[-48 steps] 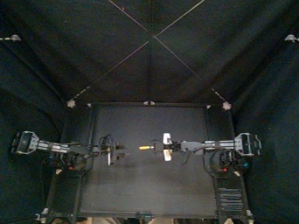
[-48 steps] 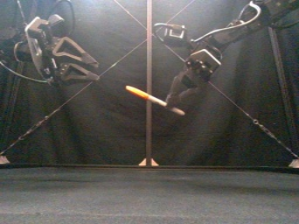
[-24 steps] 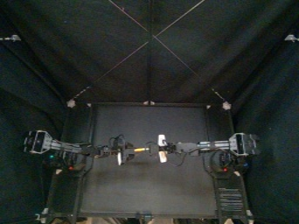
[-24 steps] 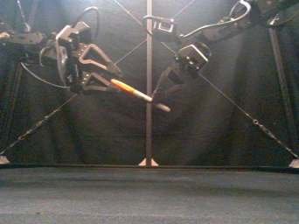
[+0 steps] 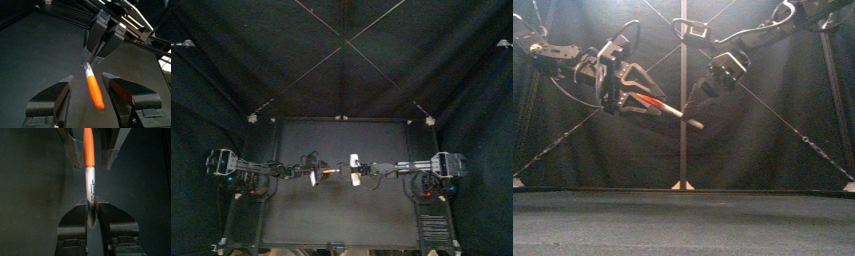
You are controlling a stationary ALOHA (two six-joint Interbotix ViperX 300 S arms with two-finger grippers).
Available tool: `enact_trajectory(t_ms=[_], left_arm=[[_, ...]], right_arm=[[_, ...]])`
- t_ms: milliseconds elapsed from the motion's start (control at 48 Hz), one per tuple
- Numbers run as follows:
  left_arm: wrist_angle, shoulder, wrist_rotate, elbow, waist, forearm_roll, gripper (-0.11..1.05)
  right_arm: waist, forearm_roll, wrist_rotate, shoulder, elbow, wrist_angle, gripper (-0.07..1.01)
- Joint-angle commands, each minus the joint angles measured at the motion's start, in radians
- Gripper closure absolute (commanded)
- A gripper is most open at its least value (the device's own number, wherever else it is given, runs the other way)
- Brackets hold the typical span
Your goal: Uncap the pen
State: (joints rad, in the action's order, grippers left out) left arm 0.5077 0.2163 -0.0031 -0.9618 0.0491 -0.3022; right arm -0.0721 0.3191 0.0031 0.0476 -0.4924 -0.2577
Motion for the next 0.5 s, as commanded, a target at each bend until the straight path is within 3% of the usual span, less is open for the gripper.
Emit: enact_trajectory(t_ms=[21,146,375,500], left_arm=[[0.009,0.012,-0.0015,0.018,0.003,-0.003,0.1],[0.002,0.018,-0.0015,0.011,0.003,-0.003,0.18],[0.0,0.06,-0.0015,-0.021,0.002,-0.003,0.45],[-0.002,0.077,-0.0031,-0.037,-0.005,-0.003,0.5]], right_arm=[[0.002,0.0,0.002,0.021,0.023,0.002,0.49],[0.0,0.0,0.002,0.021,0.021,0.0,0.49],[-0.003,0.0,0.002,0.023,0.021,-0.006,0.49],[-0.005,0.0,0.002,0.026,0.023,-0.006,0.49]])
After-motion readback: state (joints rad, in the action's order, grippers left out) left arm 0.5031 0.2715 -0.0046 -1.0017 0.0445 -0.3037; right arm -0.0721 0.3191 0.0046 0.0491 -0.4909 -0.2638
